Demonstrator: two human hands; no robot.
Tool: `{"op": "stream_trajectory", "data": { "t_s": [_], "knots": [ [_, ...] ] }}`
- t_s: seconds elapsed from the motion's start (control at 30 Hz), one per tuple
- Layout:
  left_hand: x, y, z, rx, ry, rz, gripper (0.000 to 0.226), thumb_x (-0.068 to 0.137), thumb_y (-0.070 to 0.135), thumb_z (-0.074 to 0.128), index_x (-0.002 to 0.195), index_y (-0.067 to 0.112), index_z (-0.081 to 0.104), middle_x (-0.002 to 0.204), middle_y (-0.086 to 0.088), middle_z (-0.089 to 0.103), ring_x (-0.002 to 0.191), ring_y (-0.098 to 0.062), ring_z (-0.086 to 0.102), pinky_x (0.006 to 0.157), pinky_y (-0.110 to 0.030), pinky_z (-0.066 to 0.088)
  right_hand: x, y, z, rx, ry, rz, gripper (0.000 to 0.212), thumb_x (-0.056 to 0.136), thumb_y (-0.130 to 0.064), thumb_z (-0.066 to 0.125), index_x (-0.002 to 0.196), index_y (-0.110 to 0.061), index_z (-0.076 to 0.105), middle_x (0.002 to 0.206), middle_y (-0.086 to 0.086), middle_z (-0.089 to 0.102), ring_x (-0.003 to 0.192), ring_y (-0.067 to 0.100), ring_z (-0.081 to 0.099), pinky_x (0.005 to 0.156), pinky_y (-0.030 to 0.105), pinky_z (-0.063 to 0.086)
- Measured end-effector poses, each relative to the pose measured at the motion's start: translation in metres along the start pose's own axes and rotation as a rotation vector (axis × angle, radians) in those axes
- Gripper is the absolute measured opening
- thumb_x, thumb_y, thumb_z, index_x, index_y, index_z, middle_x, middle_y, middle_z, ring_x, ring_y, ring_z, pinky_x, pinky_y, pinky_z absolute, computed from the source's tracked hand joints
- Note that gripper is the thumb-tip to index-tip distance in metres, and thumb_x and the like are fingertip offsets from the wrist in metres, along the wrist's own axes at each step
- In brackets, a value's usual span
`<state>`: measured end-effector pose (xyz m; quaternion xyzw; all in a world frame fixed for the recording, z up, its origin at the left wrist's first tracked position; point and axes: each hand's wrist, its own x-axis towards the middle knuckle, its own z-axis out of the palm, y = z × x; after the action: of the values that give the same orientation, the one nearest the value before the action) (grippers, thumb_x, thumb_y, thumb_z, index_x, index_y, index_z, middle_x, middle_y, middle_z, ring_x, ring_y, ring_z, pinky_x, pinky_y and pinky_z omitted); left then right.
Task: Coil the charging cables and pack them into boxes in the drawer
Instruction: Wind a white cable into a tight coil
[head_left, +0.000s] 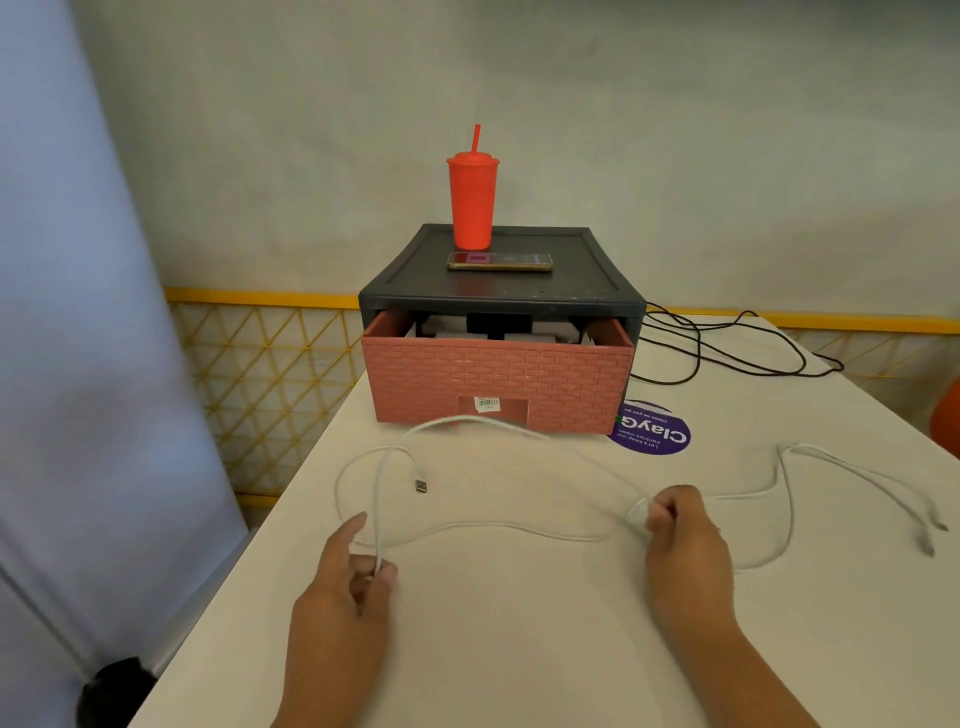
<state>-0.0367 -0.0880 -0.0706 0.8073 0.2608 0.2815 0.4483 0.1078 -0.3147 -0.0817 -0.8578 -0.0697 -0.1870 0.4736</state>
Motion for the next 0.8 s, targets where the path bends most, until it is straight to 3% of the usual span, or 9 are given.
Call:
{"op": "stream_trajectory", "data": {
  "t_s": [0.07, 0.13, 0.2, 0.3, 0.4, 0.47, 0.57, 0.67, 0.8],
  "knots": [
    [0.001, -0.002, -0.001, 0.026, -0.014, 0.009, 0.023, 0.089, 0.014, 0.058, 0.093, 0.036, 0.052, 0.069, 0.005, 0.065, 0.071, -0.003, 0.056, 0.062, -0.008, 0.035, -0.001, 0.002, -0.009, 0.049, 0.074, 0.044, 0.012, 0.095, -0.008, 0.039, 0.085, -0.013, 0.044, 0.07, 0.007, 0.056, 0.072, 0.033, 0.049, 0.062, 0.035, 0.034],
    [0.002, -0.003, 0.001, 0.046, -0.006, 0.012, 0.026, 0.092, 0.019, 0.054, 0.068, 0.03, 0.054, 0.058, 0.006, 0.059, 0.063, -0.007, 0.052, 0.059, -0.011, 0.037, -0.001, 0.004, -0.017, 0.063, 0.127, 0.075, 0.011, 0.096, -0.011, 0.038, 0.088, -0.012, 0.044, 0.07, 0.007, 0.055, 0.073, 0.035, 0.049, 0.064, 0.036, 0.036],
    [0.004, -0.004, 0.002, -0.049, 0.005, -0.002, 0.028, 0.093, 0.016, 0.052, 0.066, 0.022, 0.057, 0.056, 0.003, 0.055, 0.062, -0.012, 0.049, 0.059, -0.014, 0.037, -0.002, 0.005, -0.022, 0.053, 0.142, 0.077, 0.01, 0.097, -0.012, 0.038, 0.091, -0.012, 0.046, 0.066, 0.004, 0.053, 0.072, 0.035, 0.05, 0.068, 0.037, 0.038],
    [0.01, 0.009, 0.0, -0.472, -0.035, -0.164, 0.032, 0.097, 0.016, 0.044, 0.067, 0.011, 0.055, 0.043, 0.009, 0.038, 0.045, -0.011, 0.034, 0.047, -0.023, 0.031, -0.006, 0.006, -0.027, -0.027, 0.107, -0.028, 0.017, 0.096, -0.021, 0.044, 0.096, -0.013, 0.059, 0.067, -0.003, 0.057, 0.07, 0.025, 0.051, 0.074, 0.034, 0.038],
    [0.022, 0.031, -0.013, -1.065, -0.098, -0.339, 0.039, 0.097, 0.027, 0.039, 0.061, 0.015, 0.048, 0.045, 0.007, 0.032, 0.036, -0.007, 0.028, 0.038, -0.016, 0.029, -0.011, 0.01, -0.032, -0.162, 0.1, -0.231, 0.032, 0.086, -0.035, 0.047, 0.08, -0.014, 0.07, 0.061, -0.003, 0.058, 0.058, 0.023, 0.053, 0.065, 0.036, 0.043],
    [0.034, 0.047, -0.022, -1.254, -0.141, -0.307, 0.039, 0.094, 0.034, 0.039, 0.06, 0.022, 0.053, 0.052, 0.009, 0.043, 0.044, -0.005, 0.043, 0.047, -0.016, 0.041, -0.013, 0.017, -0.034, -0.243, 0.092, -0.329, 0.037, 0.084, -0.039, 0.043, 0.073, -0.017, 0.071, 0.055, -0.007, 0.052, 0.052, 0.022, 0.051, 0.061, 0.037, 0.044],
    [0.054, 0.072, -0.027, -1.291, -0.241, -0.154, 0.03, 0.094, 0.035, 0.037, 0.073, 0.029, 0.057, 0.077, 0.015, 0.064, 0.077, -0.002, 0.063, 0.078, -0.026, 0.049, -0.013, 0.025, -0.037, -0.278, 0.045, -0.408, 0.037, 0.083, -0.038, 0.041, 0.068, -0.019, 0.069, 0.055, -0.013, 0.044, 0.05, 0.019, 0.045, 0.059, 0.035, 0.042],
    [0.067, 0.099, -0.015, -1.179, -0.252, -0.068, 0.028, 0.1, 0.028, 0.032, 0.083, 0.03, 0.054, 0.106, 0.017, 0.065, 0.107, -0.004, 0.058, 0.093, -0.032, 0.04, -0.016, 0.025, -0.037, -0.309, -0.027, -0.468, 0.034, 0.085, -0.035, 0.039, 0.065, -0.021, 0.064, 0.056, -0.015, 0.041, 0.051, 0.015, 0.041, 0.059, 0.031, 0.036],
    [0.082, 0.126, 0.002, -1.134, -0.189, -0.029, 0.03, 0.102, 0.024, 0.028, 0.089, 0.029, 0.054, 0.12, 0.017, 0.055, 0.12, -0.009, 0.047, 0.106, -0.032, 0.029, -0.021, 0.023, -0.037, -0.305, -0.127, -0.524, 0.024, 0.085, -0.028, 0.038, 0.066, -0.026, 0.053, 0.06, -0.018, 0.037, 0.054, 0.004, 0.032, 0.056, 0.021, 0.03]
  ]
}}
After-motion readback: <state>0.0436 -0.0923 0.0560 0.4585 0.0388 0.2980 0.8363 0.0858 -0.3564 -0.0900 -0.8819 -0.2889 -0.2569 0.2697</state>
